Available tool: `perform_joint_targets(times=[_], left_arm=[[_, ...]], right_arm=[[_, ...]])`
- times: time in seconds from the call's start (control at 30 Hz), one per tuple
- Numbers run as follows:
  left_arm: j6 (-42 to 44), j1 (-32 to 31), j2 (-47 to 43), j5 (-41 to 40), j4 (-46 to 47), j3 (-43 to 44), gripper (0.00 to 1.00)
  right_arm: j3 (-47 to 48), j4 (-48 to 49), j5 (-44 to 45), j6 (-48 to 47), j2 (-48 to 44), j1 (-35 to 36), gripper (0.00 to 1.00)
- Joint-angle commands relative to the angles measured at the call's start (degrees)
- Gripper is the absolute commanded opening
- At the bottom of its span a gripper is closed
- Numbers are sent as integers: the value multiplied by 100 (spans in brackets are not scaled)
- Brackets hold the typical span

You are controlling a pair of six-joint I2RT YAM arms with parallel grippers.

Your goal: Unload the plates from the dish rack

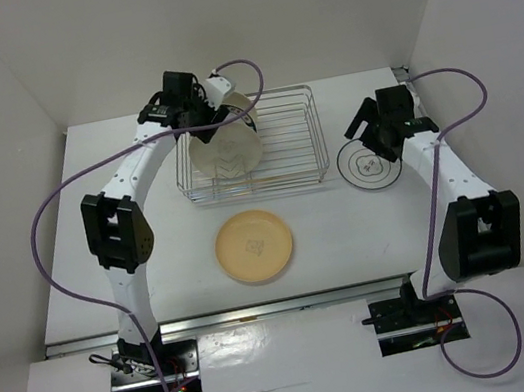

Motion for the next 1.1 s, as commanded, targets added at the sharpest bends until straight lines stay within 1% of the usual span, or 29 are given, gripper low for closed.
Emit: perform_joint_targets(times=[0.0, 0.03, 0.1, 0.13, 0.17, 0.23, 0.27, 0.3, 0.47, 0.63, 0.7, 0.83, 0.87, 0.9, 0.93, 0.97, 1.03, 1.07], left_arm=[[158, 20, -232, 93, 111, 81, 69], [158, 20, -232, 94, 250, 10, 66], [10, -33, -233, -177, 304, -43, 51], [-43, -33, -172, -257, 305, 18, 32], [-44, -33, -171, -258, 122, 123, 22], [-175, -33, -118, -310, -20, 124, 10], [-176, -33, -179, -363, -90, 124, 2], [-341, -33, -232, -363, -91, 124, 0], [-685, -33, -654, -495, -91, 62, 0], [-800, -33, -1137, -557, 295, 1, 0], [-800, -33, -1191, -425, 296, 53, 0], [-1063, -33, -1515, -74, 243, 273, 0], [-1177, -33, -1655, 153, 182, 273, 0], [-1239, -33, -1717, 321, 112, 334, 0], [-1291, -33, -1718, 505, -211, 387, 0], [-1379, -33, -1718, 933, -432, 553, 0], [-1449, -33, -1718, 1410, -932, 694, 0], [-1450, -33, -1718, 1665, -1509, 747, 0]], right_arm=[[172, -64, 260, -183, -302, 34, 95], [172, -64, 260, -183, -302, 34, 95], [172, -64, 260, -183, -302, 34, 95], [172, -64, 260, -244, -302, 87, 95], [172, -64, 260, -245, -302, 87, 94], [172, -64, 260, -314, -302, 87, 94], [172, -64, 260, -315, -302, 87, 94], [172, -64, 260, -367, -302, 87, 94], [172, -64, 260, -368, -355, 87, 94], [172, -11, 147, -421, -355, 201, 94], [172, 50, 93, -481, -355, 201, 94], [234, -2, -29, -535, -285, 316, 94], [294, -2, -30, -587, -285, 316, 94], [347, -55, -91, -588, -285, 316, 94], [348, -55, -91, -588, -232, 316, 94], [400, -55, -91, -648, -232, 316, 94], [401, -116, -91, -649, -180, 316, 94], [401, -117, -143, -649, -179, 316, 94]])
